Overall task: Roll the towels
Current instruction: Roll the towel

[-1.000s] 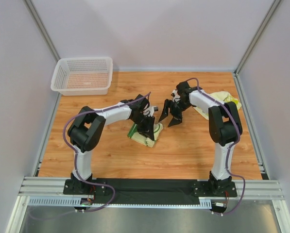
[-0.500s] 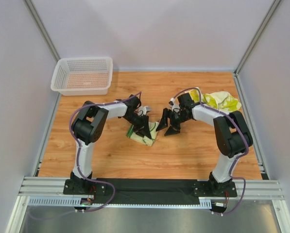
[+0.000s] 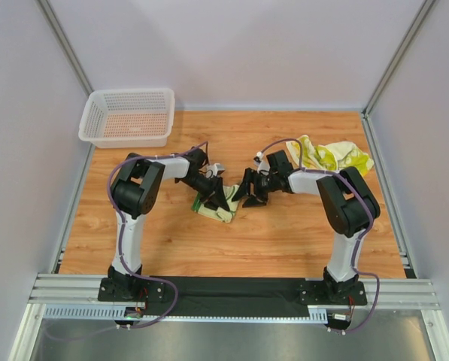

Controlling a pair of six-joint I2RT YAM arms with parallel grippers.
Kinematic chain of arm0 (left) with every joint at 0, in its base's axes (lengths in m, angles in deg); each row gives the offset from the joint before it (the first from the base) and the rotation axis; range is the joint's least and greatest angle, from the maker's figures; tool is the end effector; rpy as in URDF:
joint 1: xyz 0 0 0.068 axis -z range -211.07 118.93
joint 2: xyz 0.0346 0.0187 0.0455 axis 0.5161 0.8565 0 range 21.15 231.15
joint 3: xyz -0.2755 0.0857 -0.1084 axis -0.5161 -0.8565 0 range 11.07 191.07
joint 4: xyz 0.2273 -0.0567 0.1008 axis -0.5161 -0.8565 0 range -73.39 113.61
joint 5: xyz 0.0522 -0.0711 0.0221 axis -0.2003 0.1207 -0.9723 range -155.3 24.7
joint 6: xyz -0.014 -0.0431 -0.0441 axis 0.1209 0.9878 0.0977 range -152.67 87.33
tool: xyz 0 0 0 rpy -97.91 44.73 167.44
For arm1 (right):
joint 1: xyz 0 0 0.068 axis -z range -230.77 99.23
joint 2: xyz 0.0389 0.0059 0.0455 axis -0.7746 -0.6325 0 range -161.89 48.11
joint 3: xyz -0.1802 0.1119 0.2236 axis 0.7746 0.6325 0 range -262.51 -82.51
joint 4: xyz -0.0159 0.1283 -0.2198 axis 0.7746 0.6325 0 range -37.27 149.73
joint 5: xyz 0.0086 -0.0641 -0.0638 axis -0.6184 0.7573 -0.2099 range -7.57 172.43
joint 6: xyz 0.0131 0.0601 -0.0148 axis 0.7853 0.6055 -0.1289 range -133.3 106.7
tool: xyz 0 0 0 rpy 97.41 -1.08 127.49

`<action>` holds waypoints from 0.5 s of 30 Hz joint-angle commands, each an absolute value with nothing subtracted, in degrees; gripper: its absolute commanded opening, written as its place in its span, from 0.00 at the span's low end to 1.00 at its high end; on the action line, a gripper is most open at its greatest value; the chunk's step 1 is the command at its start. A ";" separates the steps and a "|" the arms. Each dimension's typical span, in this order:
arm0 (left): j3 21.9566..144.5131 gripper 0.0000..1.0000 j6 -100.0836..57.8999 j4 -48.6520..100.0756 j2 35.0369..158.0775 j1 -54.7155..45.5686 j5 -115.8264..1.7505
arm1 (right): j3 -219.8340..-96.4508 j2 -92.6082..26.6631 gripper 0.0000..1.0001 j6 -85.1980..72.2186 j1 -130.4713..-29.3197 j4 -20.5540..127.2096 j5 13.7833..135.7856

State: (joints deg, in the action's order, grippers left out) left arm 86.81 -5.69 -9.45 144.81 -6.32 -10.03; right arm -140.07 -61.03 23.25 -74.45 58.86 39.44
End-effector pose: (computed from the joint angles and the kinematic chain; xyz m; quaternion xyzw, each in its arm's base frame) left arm 0.3525 -0.2066 0.1267 -0.0193 -0.8837 0.4465 0.1390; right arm 0.3273 0.1797 0.1555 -0.0010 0.8996 0.4342 0.0473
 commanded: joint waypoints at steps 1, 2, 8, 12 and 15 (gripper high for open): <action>84.99 0.35 -5.69 -7.68 146.04 -7.52 -11.42 | -140.16 -62.45 0.64 24.49 -74.32 52.74 42.87; 84.72 0.35 -5.34 -7.25 146.04 -7.52 -11.16 | -140.08 -62.63 0.64 24.58 -74.50 50.82 43.40; 82.97 0.36 -3.76 -4.08 146.57 -7.78 -9.05 | -140.60 -65.18 0.62 24.84 -75.38 47.99 43.40; 80.33 0.37 -0.95 2.59 145.78 -8.13 -5.45 | -139.55 -65.97 0.52 24.40 -76.52 46.50 43.75; 79.80 0.38 -1.46 3.39 145.60 -8.13 -4.31 | -137.88 -66.94 0.45 25.80 -76.70 42.37 42.88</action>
State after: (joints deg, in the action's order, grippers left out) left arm 81.67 -2.72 0.32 144.76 -7.87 -3.17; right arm -139.65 -64.58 25.90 -75.89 46.93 40.54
